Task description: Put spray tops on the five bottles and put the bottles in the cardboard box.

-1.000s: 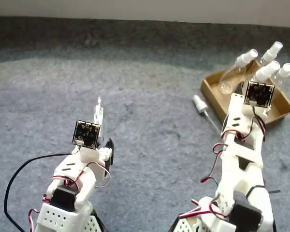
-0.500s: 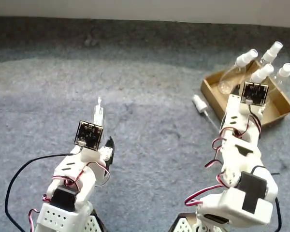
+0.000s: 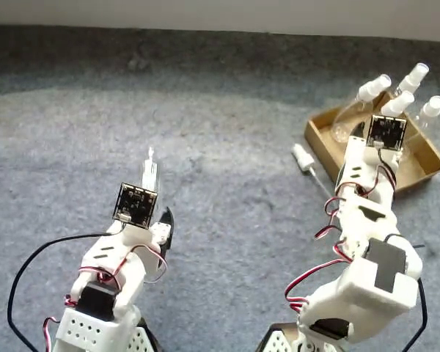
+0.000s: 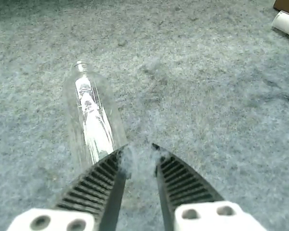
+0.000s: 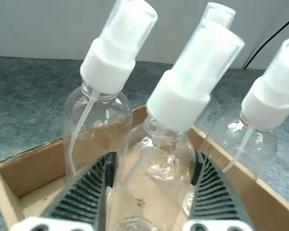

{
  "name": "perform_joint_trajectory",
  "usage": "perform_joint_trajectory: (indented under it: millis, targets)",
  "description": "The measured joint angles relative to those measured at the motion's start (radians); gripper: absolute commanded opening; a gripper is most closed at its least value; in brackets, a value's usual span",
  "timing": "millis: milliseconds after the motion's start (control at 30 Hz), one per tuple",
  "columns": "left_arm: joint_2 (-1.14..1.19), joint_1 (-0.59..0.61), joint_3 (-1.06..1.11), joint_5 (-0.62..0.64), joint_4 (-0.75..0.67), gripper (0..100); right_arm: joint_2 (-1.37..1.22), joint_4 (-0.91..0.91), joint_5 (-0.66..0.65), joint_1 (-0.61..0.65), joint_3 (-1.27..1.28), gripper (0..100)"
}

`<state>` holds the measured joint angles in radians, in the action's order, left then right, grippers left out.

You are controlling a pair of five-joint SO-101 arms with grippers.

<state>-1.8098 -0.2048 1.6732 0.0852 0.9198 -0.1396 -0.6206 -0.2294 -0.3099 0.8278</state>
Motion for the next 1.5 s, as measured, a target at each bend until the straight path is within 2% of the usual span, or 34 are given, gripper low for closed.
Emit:
perform_joint_trajectory:
  millis: [567,733,1500]
  targets:
    - [0.000,0.000,0.000,-0.006,-0.003,4,-0.074,-0.026,0.002,0.000,-0.034,9.9]
    - [0.000,0.000,0.000,-0.006,-0.003,4,-0.078,-0.028,-0.002,0.005,-0.043,17.7]
    - [0.000,0.000,0.000,-0.006,-0.003,4,-0.074,-0.029,0.000,0.009,-0.009,19.3]
